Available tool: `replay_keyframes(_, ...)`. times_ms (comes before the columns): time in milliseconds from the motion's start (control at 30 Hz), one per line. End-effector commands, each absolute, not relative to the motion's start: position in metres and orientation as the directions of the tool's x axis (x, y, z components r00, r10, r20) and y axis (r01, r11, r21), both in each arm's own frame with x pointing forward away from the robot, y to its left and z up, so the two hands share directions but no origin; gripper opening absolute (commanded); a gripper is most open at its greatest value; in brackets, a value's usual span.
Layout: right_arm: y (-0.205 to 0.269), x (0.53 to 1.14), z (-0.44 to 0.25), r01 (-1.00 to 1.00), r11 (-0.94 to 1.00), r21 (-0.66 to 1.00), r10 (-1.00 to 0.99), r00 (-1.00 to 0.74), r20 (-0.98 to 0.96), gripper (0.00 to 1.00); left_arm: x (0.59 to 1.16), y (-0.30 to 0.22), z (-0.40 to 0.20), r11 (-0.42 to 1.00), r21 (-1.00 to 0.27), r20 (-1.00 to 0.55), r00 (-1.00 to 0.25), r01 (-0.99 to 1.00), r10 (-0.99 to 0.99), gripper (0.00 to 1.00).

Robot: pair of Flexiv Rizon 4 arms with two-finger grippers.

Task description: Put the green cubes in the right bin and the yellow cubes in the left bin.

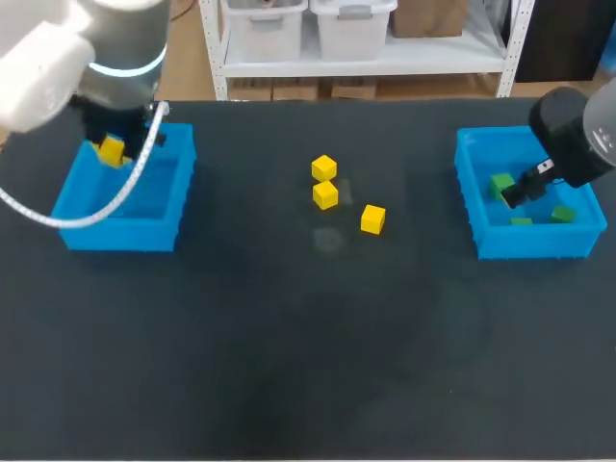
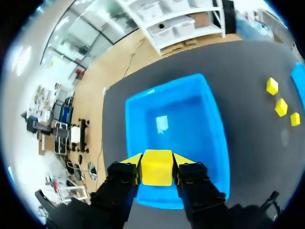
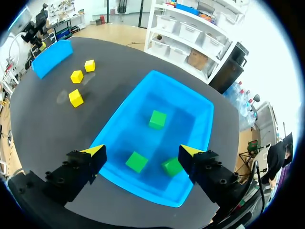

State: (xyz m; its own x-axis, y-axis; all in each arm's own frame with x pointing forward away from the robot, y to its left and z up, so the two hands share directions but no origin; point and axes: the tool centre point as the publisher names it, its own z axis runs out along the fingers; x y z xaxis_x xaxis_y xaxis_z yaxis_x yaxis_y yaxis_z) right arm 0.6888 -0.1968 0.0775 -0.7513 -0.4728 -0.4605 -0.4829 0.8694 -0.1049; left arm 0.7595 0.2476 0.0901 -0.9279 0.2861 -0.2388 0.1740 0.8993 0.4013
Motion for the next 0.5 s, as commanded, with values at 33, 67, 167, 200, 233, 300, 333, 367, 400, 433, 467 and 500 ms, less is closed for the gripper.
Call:
replay_keyframes(33, -0.197, 0.687, 0.077, -0.479, 0.871, -0.109, -0.471, -0.75, -0.465, 1.0, 0.757, 0.247, 0.079, 0.907, 0.383, -0.281, -0.913, 0.177, 0.297, 1.0)
replay_keyframes(67, -0.197, 0.687, 0.077, -0.479, 0.871, -0.109, -0.471, -0.75, -0.465, 1.0, 0.757, 0.245, 0.079, 0.911, 0.37, -0.284, -0.911, 0.182, 0.298, 1.0)
replay_keyframes(167, -0.197, 0.687, 0.077, -0.479, 0.871, -0.109, -0.471, -0.75, -0.465, 1.0, 0.76, 0.233, 0.086, 0.927, 0.317, -0.312, -0.9, 0.202, 0.303, 1.0)
replay_keyframes(200, -0.197, 0.687, 0.077, -0.479, 0.871, -0.109, -0.471, -0.75, -0.465, 1.0, 0.761, 0.228, 0.089, 0.927, 0.307, -0.317, -0.894, 0.217, 0.315, 1.0)
replay_keyframes(233, -0.197, 0.687, 0.077, -0.479, 0.871, -0.109, -0.471, -0.75, -0.465, 1.0, 0.762, 0.221, 0.094, 0.927, 0.295, -0.328, -0.887, 0.232, 0.326, 1.0)
replay_keyframes(300, -0.197, 0.687, 0.077, -0.479, 0.871, -0.109, -0.471, -0.75, -0.465, 1.0, 0.765, 0.203, 0.106, 0.925, 0.257, -0.355, -0.862, 0.281, 0.36, 1.0)
replay_keyframes(333, -0.197, 0.687, 0.077, -0.479, 0.871, -0.109, -0.471, -0.75, -0.465, 1.0, 0.767, 0.191, 0.114, 0.921, 0.242, -0.375, -0.846, 0.305, 0.379, 1.0)
replay_keyframes(367, -0.197, 0.687, 0.077, -0.479, 0.871, -0.109, -0.471, -0.75, -0.465, 1.0, 0.769, 0.18, 0.121, 0.912, 0.237, -0.39, -0.826, 0.336, 0.406, 1.0)
replay_keyframes(400, -0.197, 0.687, 0.077, -0.479, 0.871, -0.109, -0.471, -0.75, -0.465, 1.0, 0.77, 0.168, 0.128, 0.902, 0.23, -0.408, -0.805, 0.366, 0.43, 1.0)
replay_keyframes(433, -0.197, 0.687, 0.077, -0.479, 0.871, -0.109, -0.471, -0.75, -0.465, 1.0, 0.771, 0.156, 0.134, 0.893, 0.218, -0.421, -0.787, 0.395, 0.451, 1.0)
replay_keyframes(467, -0.197, 0.687, 0.077, -0.479, 0.871, -0.109, -0.471, -0.75, -0.465, 1.0, 0.772, 0.142, 0.139, 0.88, 0.207, -0.433, -0.767, 0.427, 0.473, 1.0)
replay_keyframes(500, -0.197, 0.687, 0.077, -0.479, 0.871, -0.109, -0.471, -0.75, -0.465, 1.0, 0.773, 0.129, 0.142, 0.862, 0.204, -0.441, -0.742, 0.464, 0.504, 1.0)
